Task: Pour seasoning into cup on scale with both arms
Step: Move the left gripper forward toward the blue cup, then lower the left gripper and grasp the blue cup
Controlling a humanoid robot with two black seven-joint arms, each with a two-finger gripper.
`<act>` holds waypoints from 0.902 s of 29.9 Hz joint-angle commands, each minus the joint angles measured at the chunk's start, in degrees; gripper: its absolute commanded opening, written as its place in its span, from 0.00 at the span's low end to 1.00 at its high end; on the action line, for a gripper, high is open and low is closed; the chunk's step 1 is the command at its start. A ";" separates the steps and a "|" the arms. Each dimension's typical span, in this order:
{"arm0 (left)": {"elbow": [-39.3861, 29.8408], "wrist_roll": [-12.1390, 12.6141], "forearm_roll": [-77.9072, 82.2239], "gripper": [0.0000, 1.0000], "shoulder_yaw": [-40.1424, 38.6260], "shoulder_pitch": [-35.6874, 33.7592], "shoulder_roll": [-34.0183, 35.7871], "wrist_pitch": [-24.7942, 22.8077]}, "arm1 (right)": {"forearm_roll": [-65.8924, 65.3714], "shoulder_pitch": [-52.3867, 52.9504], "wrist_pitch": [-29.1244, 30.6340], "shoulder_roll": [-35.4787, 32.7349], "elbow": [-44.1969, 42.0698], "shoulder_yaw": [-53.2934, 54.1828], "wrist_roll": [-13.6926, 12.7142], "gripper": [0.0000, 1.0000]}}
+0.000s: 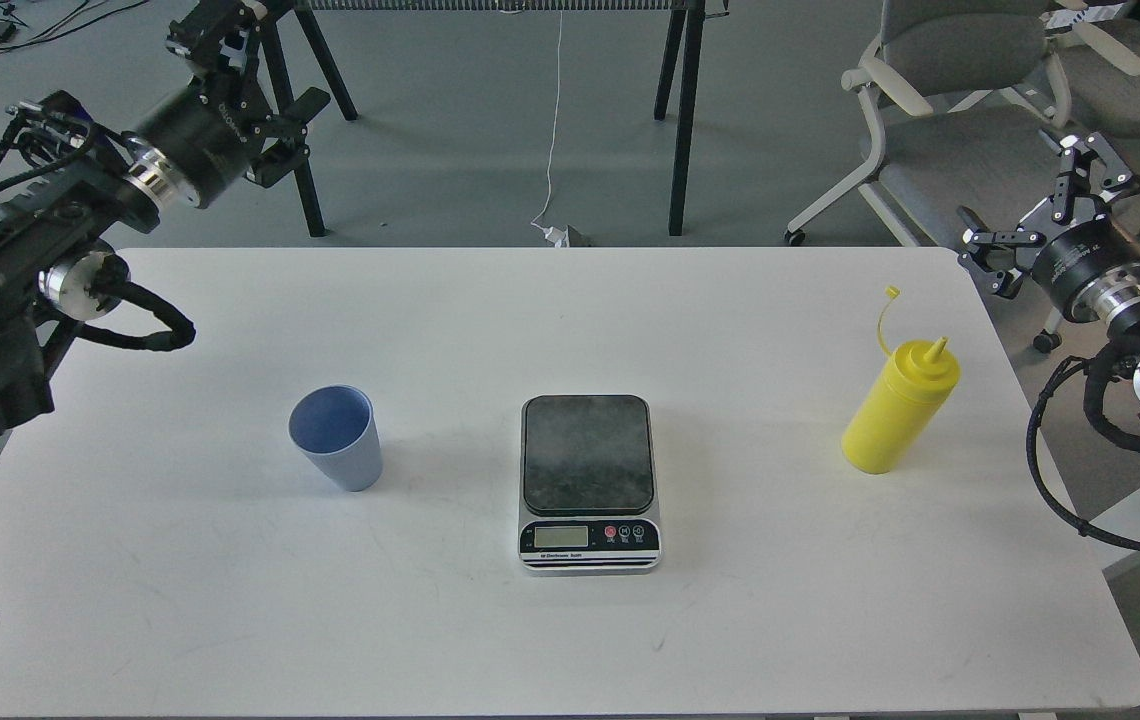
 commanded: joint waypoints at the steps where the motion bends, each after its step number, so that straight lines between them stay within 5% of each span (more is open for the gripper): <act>1: -7.35 0.00 19.01 1.00 5.09 -4.00 4.74 -0.01 | 0.03 0.09 0.00 0.00 0.12 0.09 0.00 0.99; 11: -22.22 0.00 58.40 1.00 14.41 -7.09 9.33 -0.01 | 0.03 0.18 0.00 0.09 0.47 0.97 0.00 0.99; 27: -22.49 0.00 81.28 1.00 22.95 -7.27 7.13 -0.01 | 0.03 0.00 0.00 0.35 0.38 1.59 0.00 0.99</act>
